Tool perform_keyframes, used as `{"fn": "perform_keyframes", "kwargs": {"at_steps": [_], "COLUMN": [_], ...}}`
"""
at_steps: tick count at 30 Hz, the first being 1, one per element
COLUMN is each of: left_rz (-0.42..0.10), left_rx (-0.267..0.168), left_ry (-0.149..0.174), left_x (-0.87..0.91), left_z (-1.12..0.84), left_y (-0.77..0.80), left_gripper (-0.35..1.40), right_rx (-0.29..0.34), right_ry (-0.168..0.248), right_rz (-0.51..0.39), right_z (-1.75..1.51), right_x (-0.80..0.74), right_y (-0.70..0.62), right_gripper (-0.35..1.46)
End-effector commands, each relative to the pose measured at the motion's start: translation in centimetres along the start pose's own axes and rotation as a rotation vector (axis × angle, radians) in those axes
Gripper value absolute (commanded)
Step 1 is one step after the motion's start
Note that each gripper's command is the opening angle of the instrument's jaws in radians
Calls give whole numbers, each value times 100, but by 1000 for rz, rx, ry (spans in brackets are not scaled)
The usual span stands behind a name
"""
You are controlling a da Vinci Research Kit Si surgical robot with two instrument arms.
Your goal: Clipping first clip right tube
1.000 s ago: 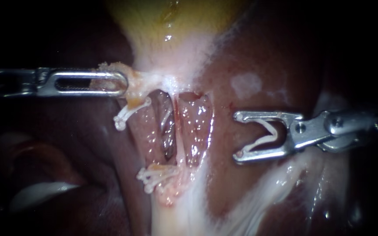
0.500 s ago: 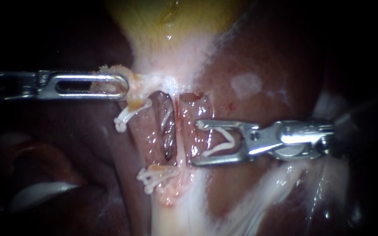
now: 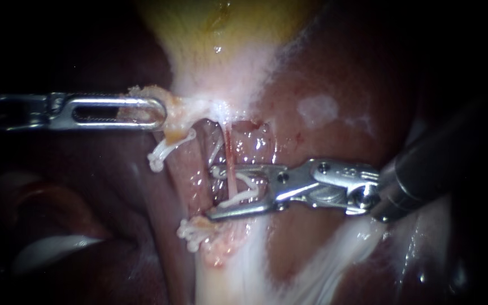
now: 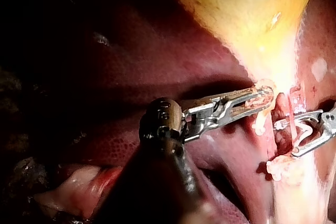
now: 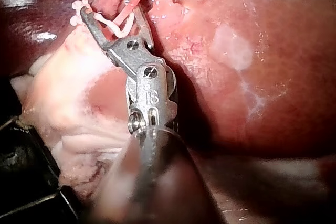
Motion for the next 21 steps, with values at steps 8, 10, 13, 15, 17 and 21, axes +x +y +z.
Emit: {"fn": "perform_keyframes", "kwargs": {"at_steps": [8,10,13,15,17,21], "left_rz": [1,1,2,2,2,2], "left_rx": [0,0,0,0,0,0], "left_ry": [0,0,0,0,0,0], "left_x": [1,1,1,1,1,1], "left_z": [0,1,1,0,0,-1], "left_y": [3,4,5,5,5,6], "left_gripper": [-35,-35,-35,-35,-35,-35], "right_rx": [147,179,213,232,252,257], "right_ry": [86,95,86,80,73,70], "right_rz": [124,135,150,156,167,175], "right_z": [-4,-4,-1,1,3,5], "right_x": [-5,-7,-12,-16,-21,-24], "right_y": [-11,-15,-21,-25,-27,-27], "right_gripper": [45,43,40,36,34,28]}}
